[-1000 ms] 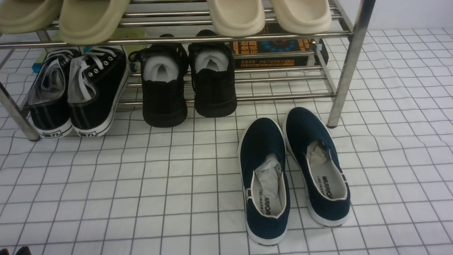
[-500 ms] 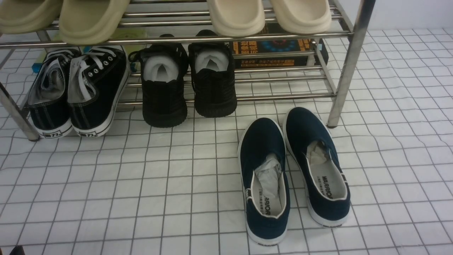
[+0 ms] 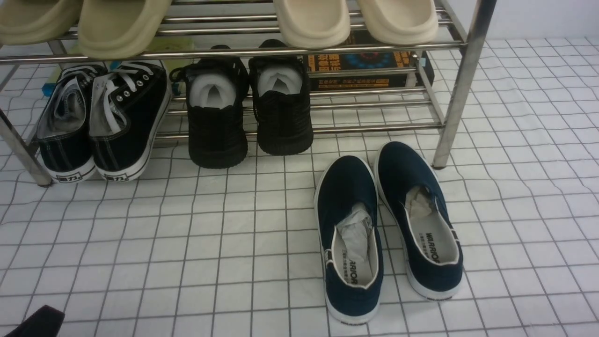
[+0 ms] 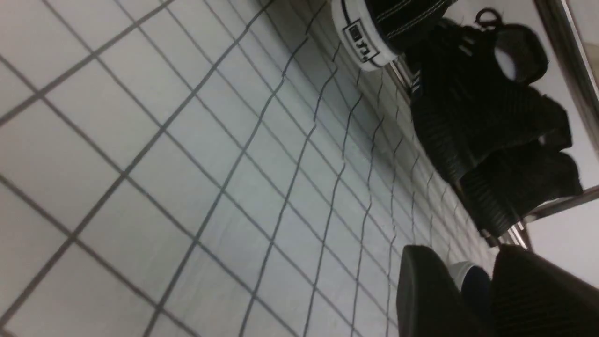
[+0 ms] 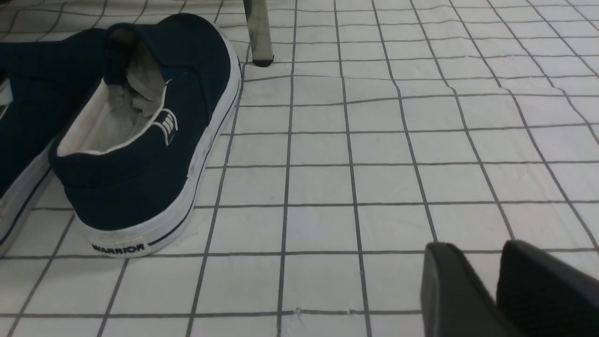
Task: Take the shoes off the shelf with your hand from the white checkered tablecloth.
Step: 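Grasp the leftmost shoe on the bottom shelf of the shoe rack with the left gripper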
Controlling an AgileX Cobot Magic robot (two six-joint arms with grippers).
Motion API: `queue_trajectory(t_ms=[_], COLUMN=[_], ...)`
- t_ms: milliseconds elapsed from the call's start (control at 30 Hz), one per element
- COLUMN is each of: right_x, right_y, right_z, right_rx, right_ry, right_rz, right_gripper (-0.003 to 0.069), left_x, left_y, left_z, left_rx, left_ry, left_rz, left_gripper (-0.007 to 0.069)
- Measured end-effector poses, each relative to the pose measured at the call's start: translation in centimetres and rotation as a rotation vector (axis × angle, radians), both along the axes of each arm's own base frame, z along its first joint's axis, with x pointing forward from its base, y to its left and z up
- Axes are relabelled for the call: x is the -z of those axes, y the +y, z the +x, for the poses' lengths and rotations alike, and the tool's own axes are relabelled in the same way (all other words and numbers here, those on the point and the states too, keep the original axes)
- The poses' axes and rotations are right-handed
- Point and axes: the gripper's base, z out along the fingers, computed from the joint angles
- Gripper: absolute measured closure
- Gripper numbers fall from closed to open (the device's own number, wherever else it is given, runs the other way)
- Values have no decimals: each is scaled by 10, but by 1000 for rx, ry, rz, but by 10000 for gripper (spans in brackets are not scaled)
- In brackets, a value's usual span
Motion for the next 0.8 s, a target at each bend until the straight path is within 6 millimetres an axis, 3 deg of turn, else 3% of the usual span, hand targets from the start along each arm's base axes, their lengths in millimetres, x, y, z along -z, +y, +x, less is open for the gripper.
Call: queue_trajectory(t_ms=[100,133,167,233,267,367,400,467,533,633,700,800], right_x=[0,0,0,0,0,0,0,0,0,0,0,0], right_y=[0,0,0,0,0,0,0,0,0,0,0,0], right_z=[0,0,0,0,0,0,0,0,0,0,0,0], right_rx=[0,0,0,0,0,0,0,0,0,0,0,0], right_ry=[0,0,0,0,0,0,0,0,0,0,0,0], right_rz=[0,0,0,0,0,0,0,0,0,0,0,0], right_gripper=[472,470,469,464,461,459,459,454,452,449,445,442], left_x=[-12,-32,-36,-83,-110,-145,-146,-152,-155,-165,-185,-198], left_y=[1,1,1,2,1,1,1,2,4,7,11,11], left_z=[1,-2,-2,-4,-3,15,17,50,73,103,143,162], left_rx=[-20,-20,-19,-13,-4,39,45,103,128,140,143,152], left_ry=[-85,-154,-163,-230,-216,11,35,375,543,626,695,711], left_rz=[-83,-80,-76,37,121,284,287,359,401,482,558,573], left_gripper=[416,475,483,580,605,623,623,623,623,623,618,613])
